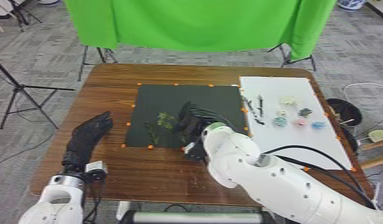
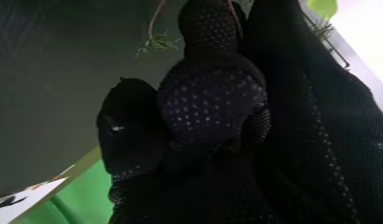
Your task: Arrange flowers
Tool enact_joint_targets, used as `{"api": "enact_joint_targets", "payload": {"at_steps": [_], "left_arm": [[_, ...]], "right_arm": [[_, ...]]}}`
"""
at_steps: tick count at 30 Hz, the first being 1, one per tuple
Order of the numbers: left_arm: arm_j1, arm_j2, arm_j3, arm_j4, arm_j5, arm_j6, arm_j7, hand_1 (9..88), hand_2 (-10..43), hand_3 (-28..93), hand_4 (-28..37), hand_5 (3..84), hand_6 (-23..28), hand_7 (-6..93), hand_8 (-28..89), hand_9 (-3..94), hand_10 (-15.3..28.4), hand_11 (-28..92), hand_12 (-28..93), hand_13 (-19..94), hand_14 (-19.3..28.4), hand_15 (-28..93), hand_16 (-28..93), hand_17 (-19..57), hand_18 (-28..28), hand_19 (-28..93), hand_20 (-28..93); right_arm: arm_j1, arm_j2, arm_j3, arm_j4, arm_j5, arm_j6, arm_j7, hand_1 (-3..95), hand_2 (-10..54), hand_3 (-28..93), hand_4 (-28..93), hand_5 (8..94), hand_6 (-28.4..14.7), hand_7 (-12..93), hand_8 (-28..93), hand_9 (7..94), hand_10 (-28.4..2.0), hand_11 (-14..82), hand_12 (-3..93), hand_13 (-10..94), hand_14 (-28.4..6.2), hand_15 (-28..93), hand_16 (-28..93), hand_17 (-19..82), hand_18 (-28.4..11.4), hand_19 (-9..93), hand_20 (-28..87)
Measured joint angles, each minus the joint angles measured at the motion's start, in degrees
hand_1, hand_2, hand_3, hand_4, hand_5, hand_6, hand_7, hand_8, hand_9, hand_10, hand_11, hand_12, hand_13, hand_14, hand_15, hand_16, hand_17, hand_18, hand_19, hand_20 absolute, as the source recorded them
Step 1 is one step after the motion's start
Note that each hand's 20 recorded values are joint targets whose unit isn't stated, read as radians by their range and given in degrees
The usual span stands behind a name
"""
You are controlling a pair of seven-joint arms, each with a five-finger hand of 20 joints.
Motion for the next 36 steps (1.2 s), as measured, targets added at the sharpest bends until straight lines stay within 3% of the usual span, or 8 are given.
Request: {"api": "enact_joint_targets", "payload": {"at_steps": [11,36], "left_arm": [[-0.1,0.06,0.07,0.08,0.03,-0.32,-0.17,24.6,-9.5,71,-24.7,44.1,3.1,10.6,-6,41.3,12.3,15,11,34,14.2,9,0,7.5,9.1,2,16],[-0.4,0.1,0.4,0.19,0.1,-0.66,-0.44,24.7,-9.5,71,-24.6,44.1,3.0,10.7,-6,41.4,12.3,15,11,34,14.2,10,0,7.5,9.1,2,16]], "right_arm": [[-0.1,-0.3,0.3,0.2,2.9,1.1,0.8,52.6,-9.5,56,-9,73.8,-6.7,37,16,93.7,-13.2,26.9,17.4,94,-4.0,52,16,78,-3.8,81,30],[-0.8,-0.6,1.0,1.1,3.6,1.5,1.7,46.6,-9.5,60,-10,72.5,-7.8,30,15,93.1,-13.9,21.3,18.1,94,-4.4,48,16,77,-4.1,79,29]]}}
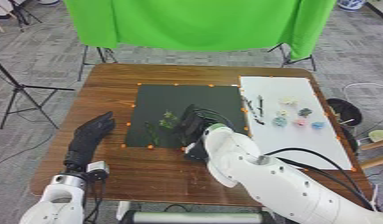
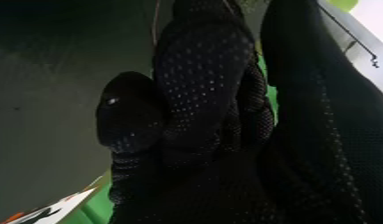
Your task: Arrange flowers
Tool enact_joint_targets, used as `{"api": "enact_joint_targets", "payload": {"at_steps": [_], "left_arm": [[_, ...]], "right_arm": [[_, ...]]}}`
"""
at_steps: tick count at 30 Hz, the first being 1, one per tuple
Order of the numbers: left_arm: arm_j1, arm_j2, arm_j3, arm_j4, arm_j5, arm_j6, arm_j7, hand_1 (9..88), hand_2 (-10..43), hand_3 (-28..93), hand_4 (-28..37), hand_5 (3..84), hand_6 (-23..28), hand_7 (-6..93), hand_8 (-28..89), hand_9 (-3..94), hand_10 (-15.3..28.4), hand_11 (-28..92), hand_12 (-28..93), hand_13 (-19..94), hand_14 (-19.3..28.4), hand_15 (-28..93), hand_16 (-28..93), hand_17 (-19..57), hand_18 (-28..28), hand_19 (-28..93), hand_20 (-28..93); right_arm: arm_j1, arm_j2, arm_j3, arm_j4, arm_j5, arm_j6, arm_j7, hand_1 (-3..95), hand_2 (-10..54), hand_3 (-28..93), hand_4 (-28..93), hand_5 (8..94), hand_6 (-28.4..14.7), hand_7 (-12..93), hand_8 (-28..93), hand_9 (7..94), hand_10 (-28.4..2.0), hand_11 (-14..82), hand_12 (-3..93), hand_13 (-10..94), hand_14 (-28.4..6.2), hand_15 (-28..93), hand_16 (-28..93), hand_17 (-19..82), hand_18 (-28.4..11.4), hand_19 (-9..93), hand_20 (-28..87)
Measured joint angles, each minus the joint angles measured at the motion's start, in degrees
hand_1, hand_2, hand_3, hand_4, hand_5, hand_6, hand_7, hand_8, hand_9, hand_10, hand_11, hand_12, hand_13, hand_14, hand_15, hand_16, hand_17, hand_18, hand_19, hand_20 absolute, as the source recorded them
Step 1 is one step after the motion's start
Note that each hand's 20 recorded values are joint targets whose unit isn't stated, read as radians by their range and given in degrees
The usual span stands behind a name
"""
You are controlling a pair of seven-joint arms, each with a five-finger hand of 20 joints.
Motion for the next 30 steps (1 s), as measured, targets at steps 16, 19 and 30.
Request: {"api": "enact_joint_targets", "payload": {"at_steps": [16,19,30], "left_arm": [[0.0,-0.03,-0.03,0.01,0.04,-0.04,-0.02,24.7,-9.5,71,-24.6,44.1,3.0,10.8,-6,41.4,12.3,15,11,34,14.3,10,0,7.3,9.2,2,16],[0.0,-0.03,-0.03,0.0,0.04,-0.05,-0.02,24.7,-9.5,71,-24.5,44.1,3.0,10.8,-6,41.5,12.3,15,11,34,14.2,10,0,7.3,9.2,2,16],[0.0,-0.09,0.0,0.0,0.05,-0.07,-0.03,24.9,-9.5,71,-24.5,44.2,3.0,10.7,-6,41.7,12.3,15,11,34,14.3,10,0,7.2,9.2,2,16]], "right_arm": [[-0.3,-0.1,0.1,0.3,0.8,-0.3,0.0,42.7,-9.5,64,-11,71.0,-7.9,24,7,91.5,-14.8,20.9,18.3,94,-4.7,46,17,77,-4.1,78,29],[-0.2,-0.1,0.1,0.3,0.7,-0.2,-0.1,42.5,-9.5,64,-11,70.7,-7.8,24,7,91.3,-14.8,20.9,18.3,94,-4.6,46,17,77,-4.2,77,29],[-0.4,1.4,5.4,-3.7,-0.6,1.6,-3.3,39.0,-9.5,66,-10,69.1,-6.3,26,-7,87.1,-14.6,21.1,19.1,94,-4.6,44,21,75,-4.9,77,35]]}}
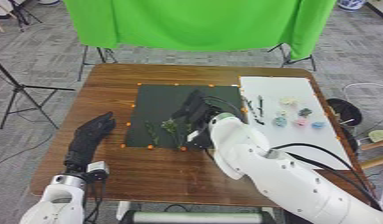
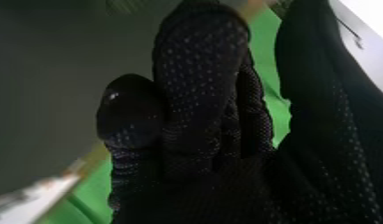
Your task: Arrange flowers
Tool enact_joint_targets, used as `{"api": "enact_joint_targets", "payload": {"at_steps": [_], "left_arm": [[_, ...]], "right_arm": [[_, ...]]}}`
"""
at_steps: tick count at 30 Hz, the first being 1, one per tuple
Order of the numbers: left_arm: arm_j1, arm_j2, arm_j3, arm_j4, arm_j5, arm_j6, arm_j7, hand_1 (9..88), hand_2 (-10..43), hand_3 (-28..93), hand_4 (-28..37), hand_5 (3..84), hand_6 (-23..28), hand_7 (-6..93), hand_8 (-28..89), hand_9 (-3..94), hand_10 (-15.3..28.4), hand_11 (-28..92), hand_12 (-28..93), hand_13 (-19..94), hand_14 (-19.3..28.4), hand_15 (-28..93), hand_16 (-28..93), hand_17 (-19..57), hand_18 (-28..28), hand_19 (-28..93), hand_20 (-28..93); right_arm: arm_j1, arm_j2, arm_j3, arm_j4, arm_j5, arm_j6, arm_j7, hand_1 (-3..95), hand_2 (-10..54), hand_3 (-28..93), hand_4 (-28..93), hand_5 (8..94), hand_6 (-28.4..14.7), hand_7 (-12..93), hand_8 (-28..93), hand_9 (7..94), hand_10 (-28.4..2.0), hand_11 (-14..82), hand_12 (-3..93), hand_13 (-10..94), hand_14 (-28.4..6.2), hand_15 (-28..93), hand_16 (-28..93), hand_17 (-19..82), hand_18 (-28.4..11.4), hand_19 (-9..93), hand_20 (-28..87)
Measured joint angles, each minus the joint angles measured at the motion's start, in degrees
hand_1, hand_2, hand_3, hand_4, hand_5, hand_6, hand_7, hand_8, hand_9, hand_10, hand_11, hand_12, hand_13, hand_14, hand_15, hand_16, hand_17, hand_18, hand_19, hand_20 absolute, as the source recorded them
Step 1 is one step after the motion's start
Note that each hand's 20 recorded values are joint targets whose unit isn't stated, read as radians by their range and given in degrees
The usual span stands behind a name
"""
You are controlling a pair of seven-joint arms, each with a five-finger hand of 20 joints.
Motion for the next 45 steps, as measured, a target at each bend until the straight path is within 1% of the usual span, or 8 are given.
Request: {"api": "enact_joint_targets", "payload": {"at_steps": [2,4,8,14,18,25,40,45], "left_arm": [[0.0,0.0,0.0,0.0,0.0,-0.01,0.0,24.8,-9.5,71,-24.4,44.2,3.0,10.8,-6,41.8,12.3,15,11,34,14.3,10,0,7.3,9.2,2,16],[0.0,0.0,0.0,0.0,0.0,-0.01,0.0,24.8,-9.5,71,-24.5,44.2,3.0,10.8,-6,41.8,12.4,15,11,34,14.4,10,0,7.3,9.2,2,16],[0.0,0.0,-0.03,0.0,0.0,-0.01,-0.01,24.8,-9.5,71,-24.6,44.2,3.0,10.8,-6,41.8,12.3,15,11,34,14.3,10,0,7.3,9.2,2,16],[0.1,0.01,-0.03,-0.03,0.0,-0.05,-0.06,24.8,-9.5,71,-24.5,44.2,3.0,10.9,-7,41.8,12.4,15,11,34,14.3,10,0,7.3,9.2,2,16],[0.2,0.02,-0.09,-0.08,0.0,-0.06,-0.06,24.9,-9.5,71,-24.6,44.2,2.9,10.9,-7,41.9,12.4,15,11,34,14.4,10,0,7.3,9.2,2,16],[0.6,0.05,-0.3,-0.23,0.02,-0.06,-0.06,24.9,-9.5,71,-24.5,44.1,2.8,11.0,-7,41.9,12.4,15,11,34,14.4,10,0,7.4,9.2,2,16],[0.7,0.05,-0.22,-0.31,0.08,-0.19,-0.05,25.0,-9.5,71,-24.4,44.0,2.5,11.2,-7,41.9,12.4,15,11,34,14.4,10,0,7.3,9.3,2,16],[0.5,0.04,-0.01,-0.24,0.12,-0.22,-0.04,25.1,-9.5,71,-24.4,43.9,2.3,11.3,-7,42.0,12.4,15,11,34,14.3,10,0,7.4,9.3,2,16]], "right_arm": [[0.0,0.8,1.9,-1.9,-2.9,0.8,-1.1,37.4,-9.5,66,-11,65.1,-5.7,25,-7,82.5,-15.7,19.4,19.3,94,-4.7,42,25,73,-5.2,79,35],[0.4,1.7,2.9,-2.8,-8.7,1.3,-1.7,35.1,-9.5,65,-11,59.3,-5.3,21,-7,74.2,-17.2,16.2,18.7,93,-5.3,39,29,71,-5.4,80,34],[2.7,3.6,4.2,-1.4,-19.3,-0.7,-0.8,32.3,-9.5,64,-11,53.1,-4.4,14,-6,63.2,-18.8,11.0,17.5,92,-6.0,40,31,70,-6.0,82,33],[6.9,4.8,8.2,6.1,-17.2,-16.4,3.0,29.1,-9.5,61,-12,47.3,-3.2,9,-5,52.2,-21.1,6.2,15.7,89,-6.5,43,30,68,-6.2,83,32],[8.5,6.3,7.6,8.6,-16.8,-23.0,5.9,27.8,-9.5,59,-12,44.0,-2.7,7,-5,46.8,-22.6,4.9,14.3,88,-7.0,44,28,67,-6.5,83,31],[8.6,8.7,7.3,8.6,-16.5,-31.9,8.7,28.0,-9.5,58,-13,42.7,-3.0,6,-4,45.3,-23.8,4.8,13.2,88,-7.1,44,27,67,-6.4,83,30],[4.5,10.0,8.4,11.0,-16.4,-31.7,11.6,28.3,-9.5,58,-14,42.7,-2.1,7,-4,47.7,-23.9,5.4,12.9,89,-6.8,44,26,67,-6.2,83,29],[3.5,9.8,8.5,12.5,-16.3,-31.0,12.2,30.9,-9.5,59,-14,46.0,-1.3,9,-5,54.3,-23.0,6.7,13.2,90,-5.8,44,26,69,-5.9,83,29]]}}
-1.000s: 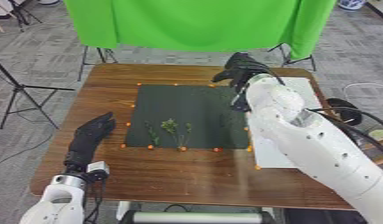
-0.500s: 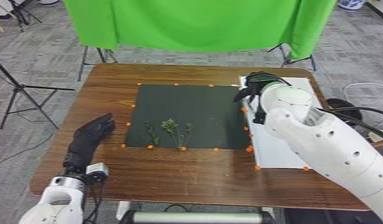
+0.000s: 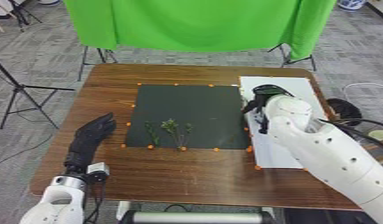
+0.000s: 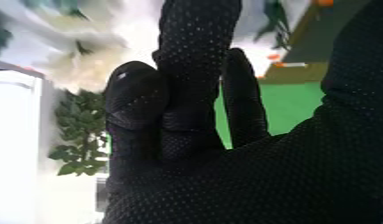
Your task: Arrange flowers
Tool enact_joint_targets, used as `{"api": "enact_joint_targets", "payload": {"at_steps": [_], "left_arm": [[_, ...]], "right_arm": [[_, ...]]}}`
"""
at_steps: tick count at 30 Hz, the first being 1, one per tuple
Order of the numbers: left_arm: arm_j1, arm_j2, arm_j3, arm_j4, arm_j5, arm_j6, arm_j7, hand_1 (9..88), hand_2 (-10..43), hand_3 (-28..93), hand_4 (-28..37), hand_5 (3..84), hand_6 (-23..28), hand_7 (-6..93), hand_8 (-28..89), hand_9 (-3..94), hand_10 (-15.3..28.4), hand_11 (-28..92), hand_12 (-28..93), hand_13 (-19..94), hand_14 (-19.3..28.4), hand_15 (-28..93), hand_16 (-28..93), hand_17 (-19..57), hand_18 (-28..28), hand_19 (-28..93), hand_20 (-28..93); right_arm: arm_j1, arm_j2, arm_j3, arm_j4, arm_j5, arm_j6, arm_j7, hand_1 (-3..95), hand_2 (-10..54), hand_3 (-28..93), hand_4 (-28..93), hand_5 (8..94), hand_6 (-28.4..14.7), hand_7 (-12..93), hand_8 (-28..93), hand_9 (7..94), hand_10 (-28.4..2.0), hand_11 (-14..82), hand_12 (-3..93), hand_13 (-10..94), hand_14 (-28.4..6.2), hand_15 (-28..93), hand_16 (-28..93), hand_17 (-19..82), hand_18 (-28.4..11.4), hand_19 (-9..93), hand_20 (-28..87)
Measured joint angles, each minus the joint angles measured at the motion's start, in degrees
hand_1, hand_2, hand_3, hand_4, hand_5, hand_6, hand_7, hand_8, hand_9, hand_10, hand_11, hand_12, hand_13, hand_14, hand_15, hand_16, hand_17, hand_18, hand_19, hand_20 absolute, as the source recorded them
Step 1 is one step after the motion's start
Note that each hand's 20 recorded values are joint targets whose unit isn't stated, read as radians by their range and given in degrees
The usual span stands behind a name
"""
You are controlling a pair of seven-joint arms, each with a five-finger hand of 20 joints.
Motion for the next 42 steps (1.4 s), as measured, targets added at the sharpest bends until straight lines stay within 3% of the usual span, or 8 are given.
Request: {"api": "enact_joint_targets", "payload": {"at_steps": [5,9,12,16,24,27,36,42], "left_arm": [[-0.2,-0.04,0.14,0.04,0.02,-0.04,-0.03,25.2,-9.5,71,-24.4,43.9,2.2,11.3,-7,41.9,12.4,15,11,34,14.3,10,0,7.3,9.3,2,16],[-0.2,-0.04,0.14,0.04,0.02,-0.06,-0.08,25.3,-9.5,71,-24.3,43.9,2.2,11.3,-7,41.9,12.4,15,11,34,14.3,10,0,7.4,9.3,2,16],[-0.3,-0.07,0.15,0.07,0.03,-0.2,-0.12,25.3,-9.5,71,-24.3,43.9,2.2,11.3,-7,41.9,12.4,15,11,34,14.4,10,0,7.4,9.3,2,16],[-0.5,-0.09,0.2,0.19,0.05,-0.34,-0.18,25.4,-9.5,71,-24.2,44.0,2.3,11.4,-7,41.9,12.4,15,11,34,14.4,10,0,7.3,9.3,2,16],[-0.5,-0.31,0.16,0.18,0.07,-0.4,-0.33,25.4,-9.5,71,-23.9,44.0,2.3,11.3,-7,41.9,12.4,15,11,34,14.4,10,0,7.3,9.3,2,16],[-0.5,-0.41,0.14,0.16,0.08,-0.4,-0.34,25.5,-9.5,71,-23.9,44.0,2.4,11.3,-7,41.8,12.4,15,11,34,14.4,10,0,7.3,9.3,2,16],[-0.5,-0.61,0.13,0.15,0.14,-0.4,-0.37,26.0,-9.5,71,-23.4,43.9,2.4,11.3,-7,41.9,12.4,15,11,34,14.2,10,0,7.3,9.2,2,16],[-0.6,-0.67,0.14,0.15,0.15,-0.4,-0.39,26.1,-9.5,71,-22.9,43.9,2.4,11.2,-7,41.9,12.4,15,11,34,14.4,10,0,7.3,9.2,2,16]], "right_arm": [[-1.0,-0.4,0.5,0.5,0.2,2.1,0.4,35.2,-9.5,64,-13,51.8,-1.9,12,-6,65.3,-20.5,8.3,13.5,93,-4.6,45,27,70,-5.5,85,30],[-1.6,-0.5,0.3,0.5,0.3,7.1,0.3,43.1,-9.5,66,-14,58.8,-5.8,14,-6,73.3,-17.4,10.6,12.0,94,-3.6,47,26,72,-5.6,85,31],[-2.1,-0.6,0.3,0.4,0.5,9.5,0.3,46.8,-9.5,66,-14,62.9,-6.4,15,-6,77.7,-16.5,11.8,11.9,94,-3.4,47,25,72,-5.3,85,31],[-2.5,-0.7,0.6,0.1,0.3,10.1,0.1,53.8,-9.5,63,-14,66.7,-6.5,16,11,81.8,-15.1,11.7,14.3,94,-3.0,49,23,73,-4.9,83,34],[-3.6,-0.8,0.8,-0.8,-0.5,10.8,-0.6,63.1,-9.5,60,-12,73.1,-5.3,20,19,92.6,-11.7,6.7,28.4,94,-1.9,52,21,75,-4.2,81,39],[-4.0,-0.8,0.9,-0.8,-0.3,12.3,-0.9,64.1,-9.5,60,-12,75.3,-5.0,23,19,93.7,-10.5,11.8,30.6,94,-1.8,53,21,76,-4.3,80,42],[-5.0,-0.8,2.0,-0.8,3.6,16.2,-1.7,61.4,-9.5,63,-3,74.0,-5.5,30,20,92.6,-10.8,15.8,43.7,94,-0.5,53,25,75,-3.9,80,46],[-6.0,-0.3,-0.2,-0.7,3.0,23.9,-3.3,60.0,-9.5,65,-1,73.4,-4.9,34,19,92.4,-11.0,17.4,46.2,94,-0.2,54,26,75,-3.5,81,48]]}}
